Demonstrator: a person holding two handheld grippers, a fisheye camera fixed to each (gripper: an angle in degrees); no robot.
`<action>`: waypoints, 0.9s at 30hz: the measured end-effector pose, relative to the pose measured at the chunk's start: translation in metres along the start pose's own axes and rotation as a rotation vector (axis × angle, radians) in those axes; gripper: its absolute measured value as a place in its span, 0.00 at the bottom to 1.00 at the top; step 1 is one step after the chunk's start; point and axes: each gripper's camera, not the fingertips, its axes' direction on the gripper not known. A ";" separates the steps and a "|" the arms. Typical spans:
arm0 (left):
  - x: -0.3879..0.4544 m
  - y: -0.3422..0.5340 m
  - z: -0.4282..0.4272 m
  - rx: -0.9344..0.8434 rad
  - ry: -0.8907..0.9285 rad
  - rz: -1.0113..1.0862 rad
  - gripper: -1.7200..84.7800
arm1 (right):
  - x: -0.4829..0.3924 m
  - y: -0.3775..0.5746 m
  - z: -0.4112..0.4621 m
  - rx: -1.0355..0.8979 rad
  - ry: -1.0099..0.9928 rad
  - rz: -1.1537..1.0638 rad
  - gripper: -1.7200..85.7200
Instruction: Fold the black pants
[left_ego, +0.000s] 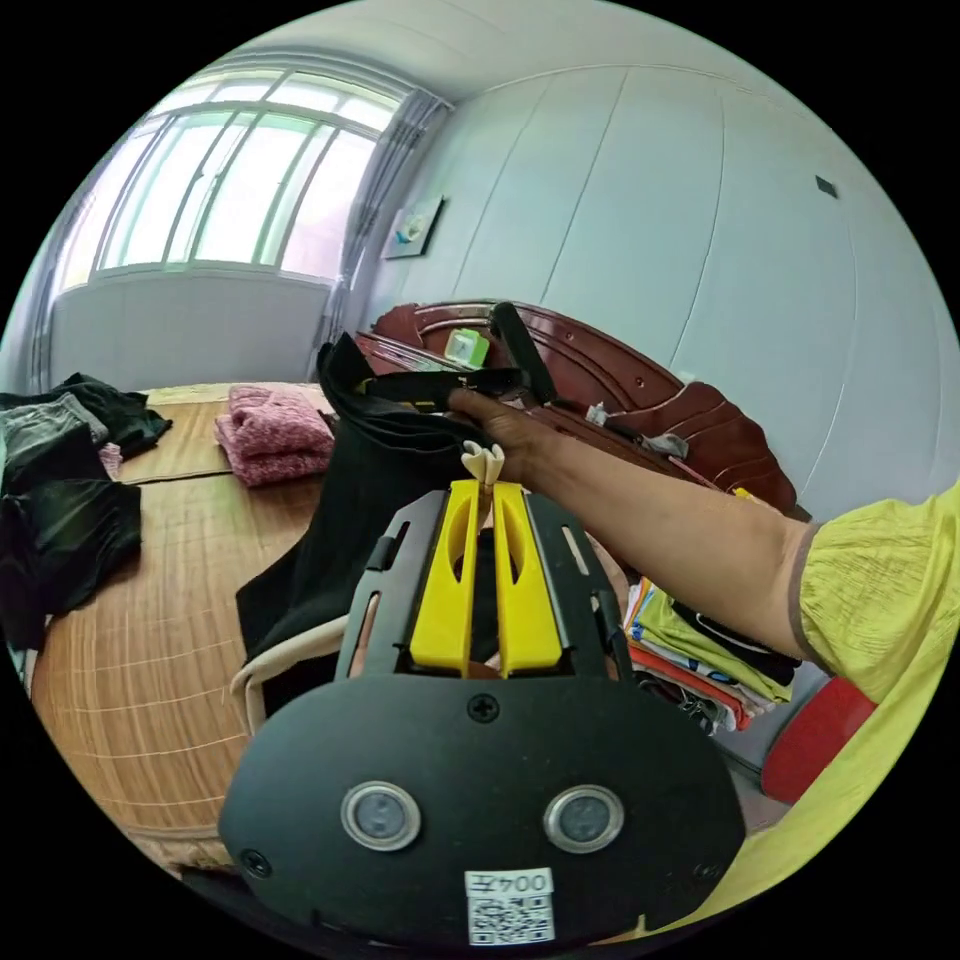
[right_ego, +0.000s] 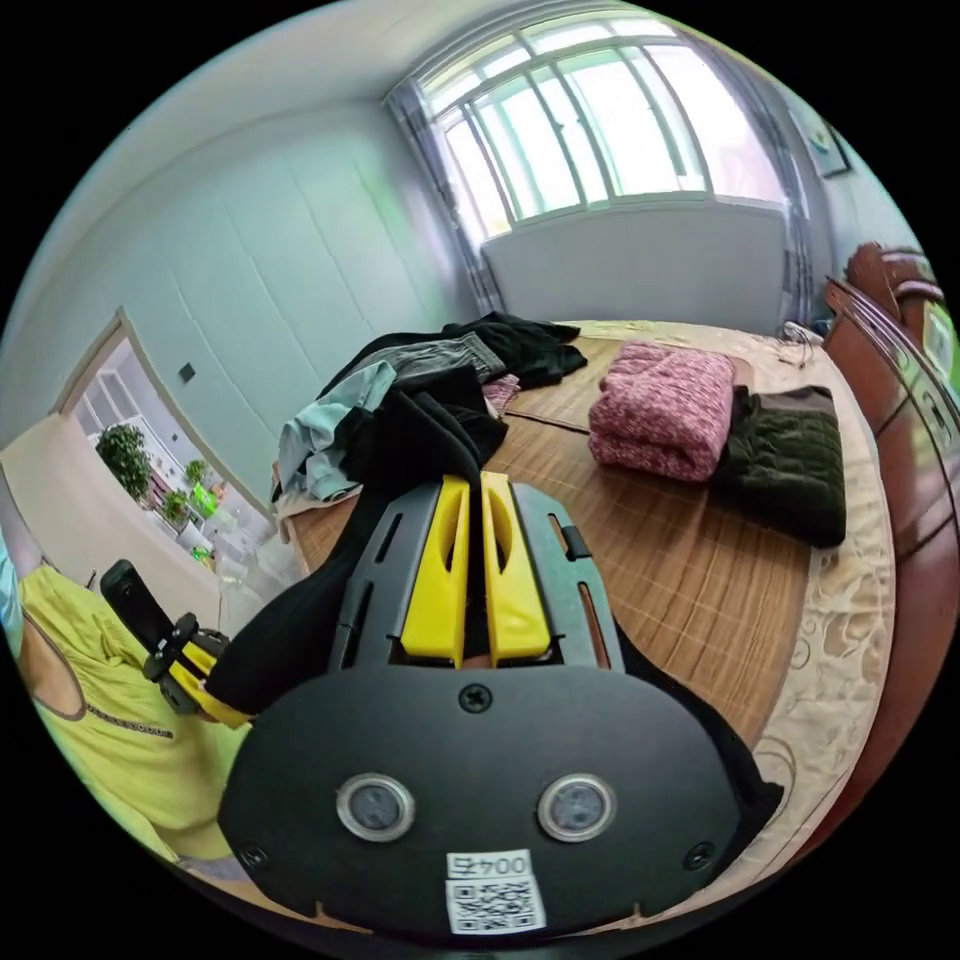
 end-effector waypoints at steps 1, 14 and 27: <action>0.006 0.004 0.016 -0.006 0.000 0.008 0.05 | 0.018 0.009 -0.014 0.009 -0.001 0.033 0.02; 0.053 0.111 0.297 -0.257 -0.039 0.153 0.06 | 0.169 0.085 -0.103 0.008 0.022 0.316 0.06; 0.003 0.132 0.304 -0.370 0.156 0.343 0.13 | 0.174 0.154 -0.244 0.208 0.384 0.636 0.19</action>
